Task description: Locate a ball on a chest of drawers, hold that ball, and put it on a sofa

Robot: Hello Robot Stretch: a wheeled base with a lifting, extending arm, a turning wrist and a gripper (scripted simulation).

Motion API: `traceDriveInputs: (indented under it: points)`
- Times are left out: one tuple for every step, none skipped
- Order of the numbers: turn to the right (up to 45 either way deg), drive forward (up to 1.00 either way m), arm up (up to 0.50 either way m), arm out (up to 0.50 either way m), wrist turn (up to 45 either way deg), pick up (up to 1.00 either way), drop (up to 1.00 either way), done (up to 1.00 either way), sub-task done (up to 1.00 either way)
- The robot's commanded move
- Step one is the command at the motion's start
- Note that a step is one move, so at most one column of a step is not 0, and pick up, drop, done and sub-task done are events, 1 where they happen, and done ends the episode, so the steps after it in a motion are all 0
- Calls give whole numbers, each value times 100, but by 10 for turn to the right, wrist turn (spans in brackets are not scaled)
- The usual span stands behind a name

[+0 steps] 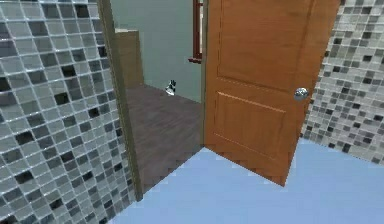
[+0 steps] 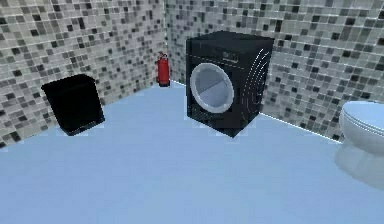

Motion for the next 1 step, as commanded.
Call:
traceDriveInputs:
  points:
    - [450,0,0,0,0,0,0,0,0]
